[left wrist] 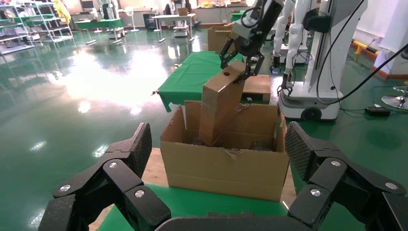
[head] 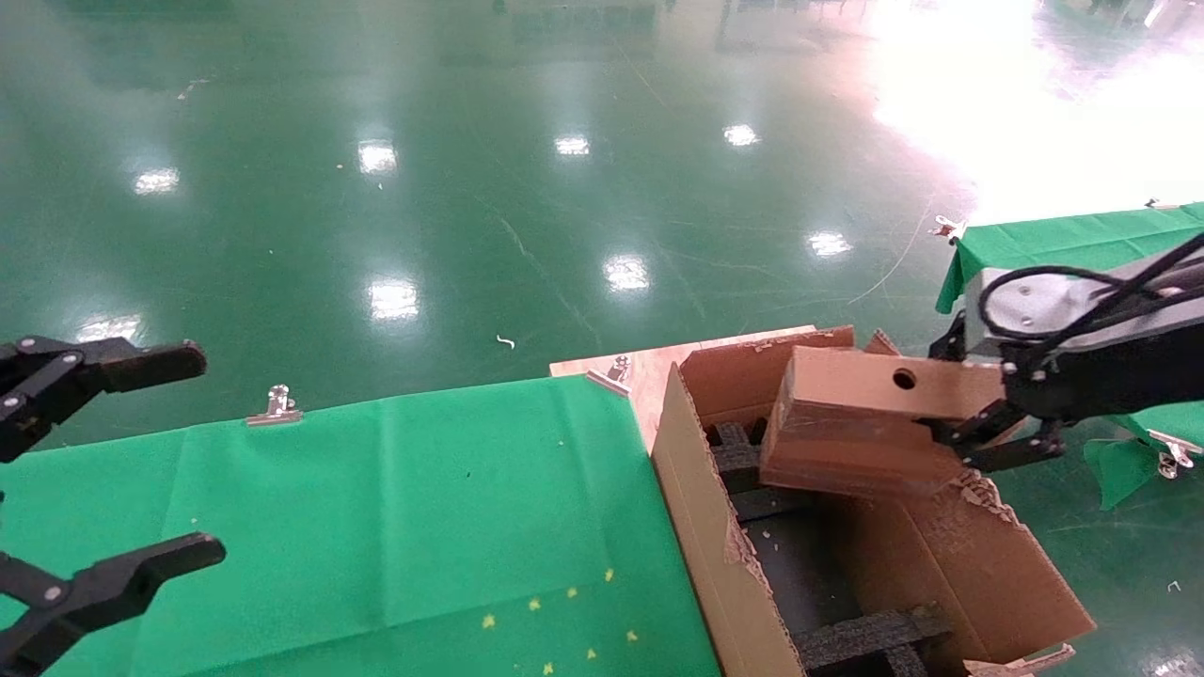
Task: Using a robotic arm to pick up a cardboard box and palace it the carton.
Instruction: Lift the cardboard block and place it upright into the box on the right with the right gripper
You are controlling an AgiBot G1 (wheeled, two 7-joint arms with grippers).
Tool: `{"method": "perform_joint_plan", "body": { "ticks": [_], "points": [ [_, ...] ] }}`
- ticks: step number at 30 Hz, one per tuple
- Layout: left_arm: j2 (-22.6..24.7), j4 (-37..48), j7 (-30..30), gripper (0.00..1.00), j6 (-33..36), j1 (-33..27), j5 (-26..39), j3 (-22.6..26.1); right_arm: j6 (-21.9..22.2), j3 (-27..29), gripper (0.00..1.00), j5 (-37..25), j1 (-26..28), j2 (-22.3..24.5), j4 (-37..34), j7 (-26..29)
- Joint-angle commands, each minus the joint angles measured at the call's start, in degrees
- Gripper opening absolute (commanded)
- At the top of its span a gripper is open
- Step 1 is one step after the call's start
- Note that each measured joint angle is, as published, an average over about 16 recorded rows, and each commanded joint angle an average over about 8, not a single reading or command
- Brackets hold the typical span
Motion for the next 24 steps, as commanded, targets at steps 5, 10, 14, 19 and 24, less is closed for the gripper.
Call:
{"method": "perform_joint_plan", "body": {
  "ticks": [5, 10, 14, 19, 24],
  "points": [
    [0.00, 0.00, 0.00, 1.00, 0.00, 0.00, 0.00, 0.00, 6.74, -1.68, 0.00, -2.00, -3.86, 1.84, 2.23, 11.97],
    [0.00, 0.00, 0.00, 1.00, 0.00, 0.00, 0.00, 0.00, 12.47, -3.32, 0.00, -5.23, -7.00, 3.70, 4.60, 24.97],
    [0.00, 0.00, 0.00, 1.00, 0.00, 0.00, 0.00, 0.00, 15.16, -4.31, 0.00, -6.59, -8.80, 4.31, 4.96, 33.10],
    [-0.01, 0.02, 0.00, 1.00, -0.02, 0.01, -0.02, 0.00, 16.94, -5.09, 0.00, -6.78, -10.38, 4.86, 5.22, 39.52],
    [-0.01, 0.03, 0.00, 1.00, -0.03, 0.02, -0.03, 0.00, 17.32, -5.34, 0.00, -6.68, -10.82, 5.01, 5.28, 40.21]
  ]
}}
